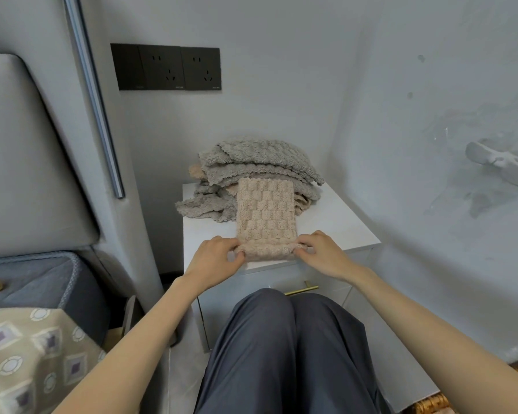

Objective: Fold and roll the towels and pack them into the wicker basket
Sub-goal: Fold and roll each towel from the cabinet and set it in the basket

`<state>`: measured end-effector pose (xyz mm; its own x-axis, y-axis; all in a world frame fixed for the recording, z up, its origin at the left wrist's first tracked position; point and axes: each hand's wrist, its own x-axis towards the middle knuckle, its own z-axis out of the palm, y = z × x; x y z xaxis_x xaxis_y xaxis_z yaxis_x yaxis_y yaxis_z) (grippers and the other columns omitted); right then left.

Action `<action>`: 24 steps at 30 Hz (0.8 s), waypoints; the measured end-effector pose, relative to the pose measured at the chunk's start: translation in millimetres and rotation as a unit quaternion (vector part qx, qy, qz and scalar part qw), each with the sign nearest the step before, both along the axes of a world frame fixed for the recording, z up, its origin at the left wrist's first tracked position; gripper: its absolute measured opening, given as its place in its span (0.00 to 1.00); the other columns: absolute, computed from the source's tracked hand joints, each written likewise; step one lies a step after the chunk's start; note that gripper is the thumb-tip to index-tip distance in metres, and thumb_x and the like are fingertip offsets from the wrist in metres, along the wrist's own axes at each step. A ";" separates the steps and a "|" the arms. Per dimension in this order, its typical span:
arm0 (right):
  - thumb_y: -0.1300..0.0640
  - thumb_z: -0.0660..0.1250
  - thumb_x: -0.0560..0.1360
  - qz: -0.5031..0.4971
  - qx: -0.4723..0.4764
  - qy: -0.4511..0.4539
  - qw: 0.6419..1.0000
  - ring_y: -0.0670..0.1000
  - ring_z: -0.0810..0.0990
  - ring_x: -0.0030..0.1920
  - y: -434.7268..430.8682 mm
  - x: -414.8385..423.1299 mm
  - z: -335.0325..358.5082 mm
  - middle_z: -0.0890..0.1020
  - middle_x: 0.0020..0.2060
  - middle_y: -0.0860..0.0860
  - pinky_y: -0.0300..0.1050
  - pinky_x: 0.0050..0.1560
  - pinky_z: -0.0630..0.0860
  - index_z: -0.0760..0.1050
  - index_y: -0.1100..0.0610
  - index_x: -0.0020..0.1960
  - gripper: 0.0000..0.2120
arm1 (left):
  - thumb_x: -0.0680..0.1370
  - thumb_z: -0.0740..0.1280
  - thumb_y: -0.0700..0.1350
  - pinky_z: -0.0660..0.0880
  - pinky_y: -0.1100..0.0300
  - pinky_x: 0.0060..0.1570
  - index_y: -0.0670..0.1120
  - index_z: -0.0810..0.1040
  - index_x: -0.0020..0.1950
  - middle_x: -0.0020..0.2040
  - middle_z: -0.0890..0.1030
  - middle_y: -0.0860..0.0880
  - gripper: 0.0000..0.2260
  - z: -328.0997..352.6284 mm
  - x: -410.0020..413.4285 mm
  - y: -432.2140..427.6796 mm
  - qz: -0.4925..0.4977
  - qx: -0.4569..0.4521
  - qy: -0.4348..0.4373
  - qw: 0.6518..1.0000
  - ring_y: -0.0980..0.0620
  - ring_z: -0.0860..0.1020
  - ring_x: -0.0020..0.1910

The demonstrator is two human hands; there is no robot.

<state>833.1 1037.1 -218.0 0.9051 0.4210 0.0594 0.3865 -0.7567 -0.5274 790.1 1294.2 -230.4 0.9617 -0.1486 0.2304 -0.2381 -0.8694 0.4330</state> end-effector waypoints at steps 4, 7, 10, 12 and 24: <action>0.56 0.64 0.78 -0.017 0.043 0.028 0.999 0.48 0.67 0.32 -0.6 -1.7 5.5 0.68 0.27 0.49 0.38 0.31 0.59 0.68 0.57 0.33 0.15 | 0.79 0.60 0.51 0.70 0.56 0.41 0.43 0.78 0.44 0.41 0.80 0.49 0.14 0.4 -3.5 -3.7 0.024 -0.062 0.040 0.997 0.50 0.76 0.42; 0.53 0.64 0.78 -0.051 0.066 0.053 0.995 0.46 0.68 0.30 1.0 -1.5 2.8 0.72 0.28 0.49 0.38 0.30 0.60 0.72 0.59 0.37 0.14 | 0.80 0.60 0.53 0.71 0.55 0.38 0.41 0.76 0.41 0.37 0.80 0.48 0.17 -1.5 -1.9 -7.3 0.061 -0.100 0.066 0.991 0.49 0.77 0.38; 0.49 0.64 0.78 -0.110 0.075 0.051 0.990 0.47 0.67 0.31 7.4 0.0 -1.6 0.69 0.28 0.47 0.42 0.31 0.60 0.66 0.55 0.34 0.17 | 0.80 0.60 0.52 0.65 0.58 0.32 0.45 0.70 0.33 0.30 0.74 0.51 0.18 -1.9 2.4 -13.0 0.093 -0.112 0.070 0.987 0.50 0.72 0.32; 0.47 0.63 0.77 -0.149 0.049 0.027 0.987 0.51 0.73 0.36 13.3 0.5 -4.2 0.74 0.31 0.48 0.46 0.37 0.66 0.68 0.54 0.37 0.15 | 0.79 0.60 0.52 0.64 0.58 0.31 0.46 0.68 0.31 0.28 0.72 0.52 0.18 -2.0 5.7 -16.5 0.114 -0.112 0.071 0.985 0.51 0.71 0.30; 0.65 0.67 0.74 -0.062 -0.018 -0.303 0.951 0.57 0.78 0.52 47.2 -19.9 -7.7 0.81 0.51 0.54 0.50 0.53 0.73 0.78 0.61 0.56 0.11 | 0.75 0.62 0.53 0.70 0.57 0.39 0.45 0.74 0.33 0.32 0.80 0.49 0.15 -7.4 13.6 -23.3 0.181 -0.087 0.077 0.977 0.48 0.78 0.35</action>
<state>813.2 1084.3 -225.7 0.7518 0.3248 0.5739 0.5177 -0.8297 -0.2087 803.7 1270.9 -237.9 0.9689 0.2369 0.0711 0.1510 -0.7943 0.5884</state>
